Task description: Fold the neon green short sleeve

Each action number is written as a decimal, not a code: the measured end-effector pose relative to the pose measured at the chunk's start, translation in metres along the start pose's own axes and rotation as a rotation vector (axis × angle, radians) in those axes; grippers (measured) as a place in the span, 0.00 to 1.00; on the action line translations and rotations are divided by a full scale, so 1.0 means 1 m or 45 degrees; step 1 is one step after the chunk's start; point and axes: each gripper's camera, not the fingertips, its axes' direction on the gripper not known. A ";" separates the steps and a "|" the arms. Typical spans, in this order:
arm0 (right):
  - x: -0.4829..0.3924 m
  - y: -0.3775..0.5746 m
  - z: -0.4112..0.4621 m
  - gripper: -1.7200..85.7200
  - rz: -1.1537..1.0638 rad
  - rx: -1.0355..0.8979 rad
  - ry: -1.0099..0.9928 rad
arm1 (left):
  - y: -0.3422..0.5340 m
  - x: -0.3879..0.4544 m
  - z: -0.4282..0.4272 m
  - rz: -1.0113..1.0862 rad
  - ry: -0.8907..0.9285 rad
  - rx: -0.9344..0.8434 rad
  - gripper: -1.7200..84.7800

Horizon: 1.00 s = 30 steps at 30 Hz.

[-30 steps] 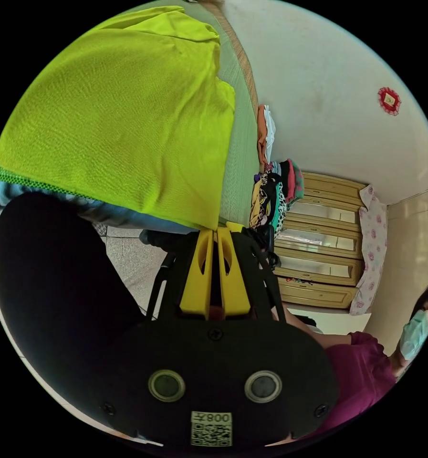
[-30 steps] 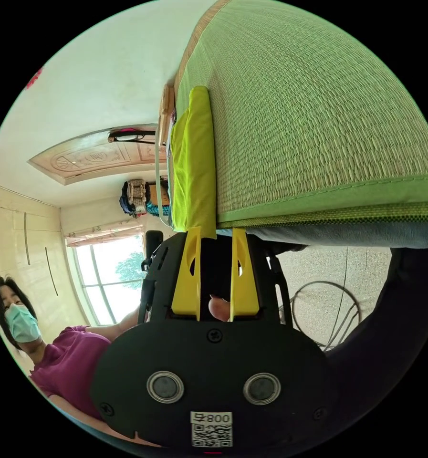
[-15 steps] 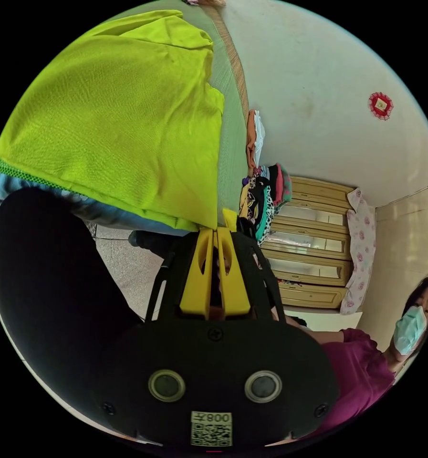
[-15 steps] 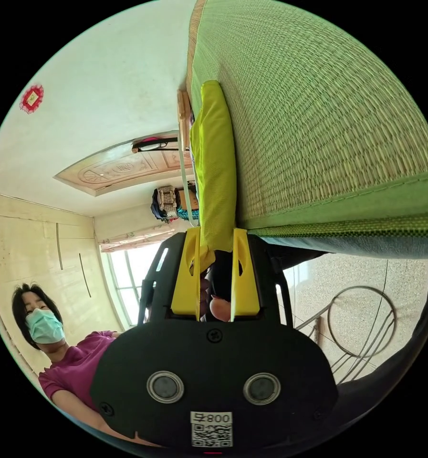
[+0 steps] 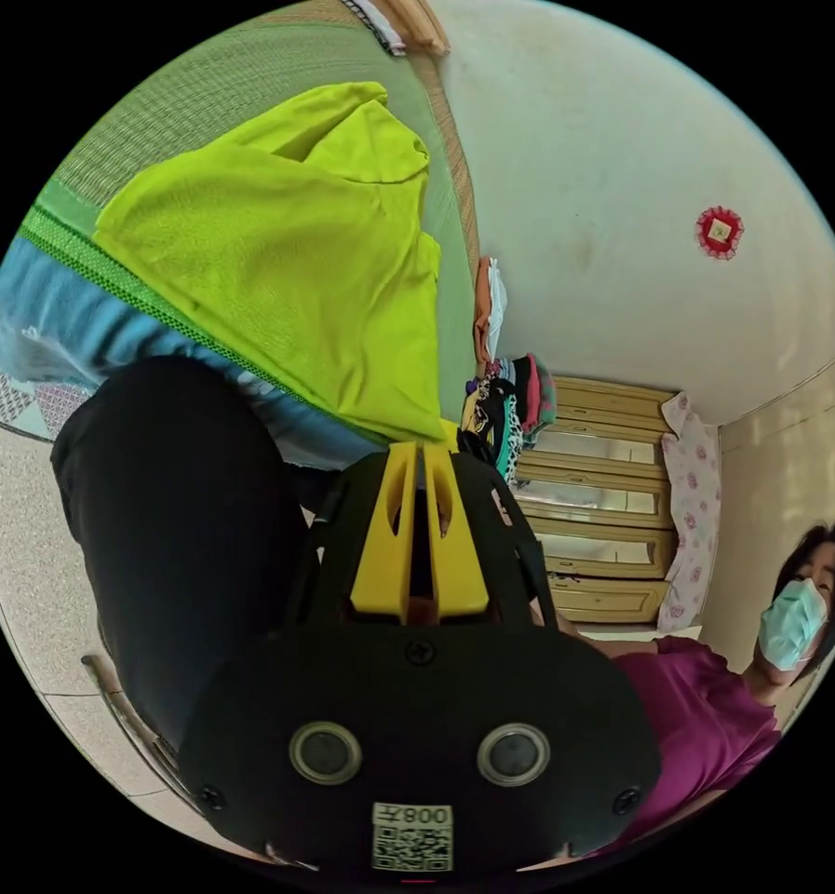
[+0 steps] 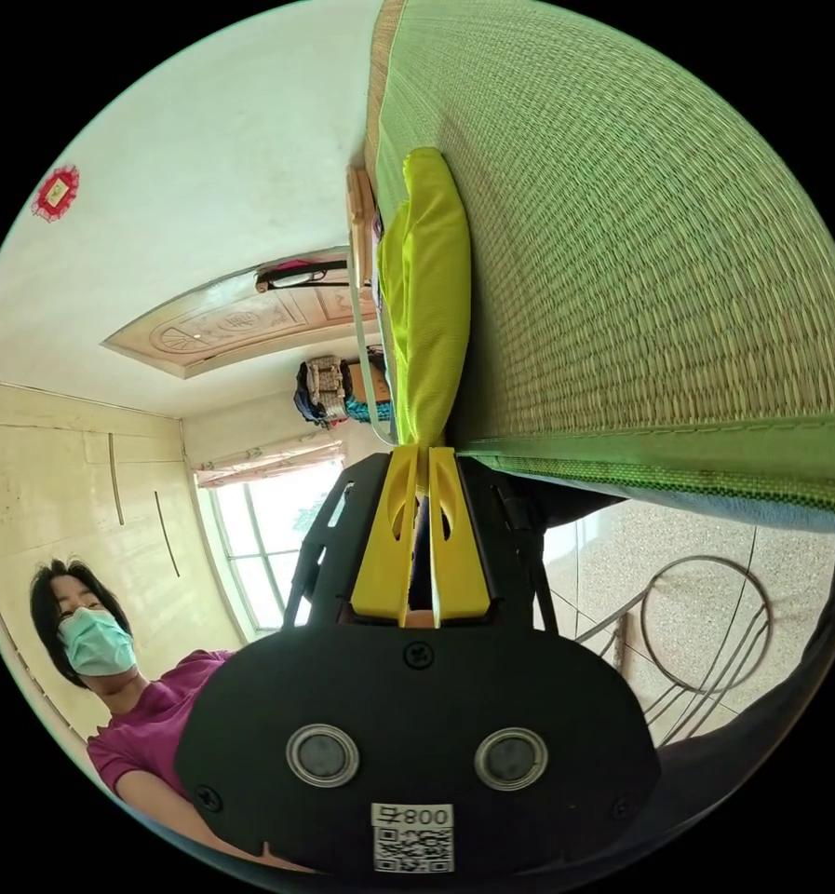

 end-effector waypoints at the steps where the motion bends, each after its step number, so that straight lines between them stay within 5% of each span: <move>1: -0.002 0.000 0.000 0.04 -0.003 0.000 -0.003 | 0.003 -0.002 -0.014 -0.005 -0.009 0.042 0.04; 16: -0.050 -0.007 0.012 0.04 -0.062 -0.019 -0.065 | 0.030 -0.071 -0.120 -0.302 0.242 0.517 0.13; 30: -0.066 0.000 0.028 0.04 -0.074 -0.032 -0.054 | 0.031 -0.083 -0.135 -0.366 0.340 0.541 0.13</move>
